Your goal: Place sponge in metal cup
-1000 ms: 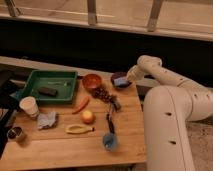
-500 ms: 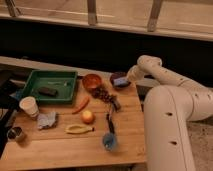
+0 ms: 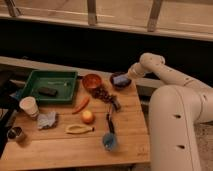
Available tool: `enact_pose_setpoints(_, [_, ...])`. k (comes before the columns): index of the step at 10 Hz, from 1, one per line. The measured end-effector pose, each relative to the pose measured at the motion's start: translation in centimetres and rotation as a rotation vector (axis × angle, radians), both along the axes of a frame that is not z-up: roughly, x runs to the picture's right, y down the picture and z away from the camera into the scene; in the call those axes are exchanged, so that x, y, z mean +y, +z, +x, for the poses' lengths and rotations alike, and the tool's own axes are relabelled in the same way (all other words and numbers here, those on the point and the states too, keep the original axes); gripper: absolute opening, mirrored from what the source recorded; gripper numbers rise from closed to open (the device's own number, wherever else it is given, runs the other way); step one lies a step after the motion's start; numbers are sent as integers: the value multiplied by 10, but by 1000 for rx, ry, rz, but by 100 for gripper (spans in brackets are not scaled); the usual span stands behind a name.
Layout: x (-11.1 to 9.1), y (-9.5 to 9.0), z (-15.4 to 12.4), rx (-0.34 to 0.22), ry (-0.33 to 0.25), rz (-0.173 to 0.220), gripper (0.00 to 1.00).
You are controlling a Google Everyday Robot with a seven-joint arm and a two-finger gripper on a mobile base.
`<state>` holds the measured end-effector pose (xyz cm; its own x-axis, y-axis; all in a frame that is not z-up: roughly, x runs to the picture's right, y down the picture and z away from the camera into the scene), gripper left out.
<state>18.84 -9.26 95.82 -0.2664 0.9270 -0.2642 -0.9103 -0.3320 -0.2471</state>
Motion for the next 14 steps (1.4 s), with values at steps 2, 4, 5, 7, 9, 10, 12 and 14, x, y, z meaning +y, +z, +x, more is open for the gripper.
enact_pose_setpoints(2, [-10,-16,4,-10,15,23,7])
enact_pose_setpoints(4, [-23,-38,8,-30,29,47,7])
enact_pose_setpoints(5, [-31,-51,9,-44,29,58,7])
enact_pose_setpoints(7, [-35,-82,2,-89,10,68,7])
enact_pose_setpoints(9, [-22,-101,-20,-137,-40,46,7])
enact_pose_setpoints(10, [-12,-111,-39,-171,-70,31,7])
enact_pose_setpoints(12, [13,-133,-78,-249,-123,-18,7])
enact_pose_setpoints(14, [22,-142,-116,-327,-147,-51,7])
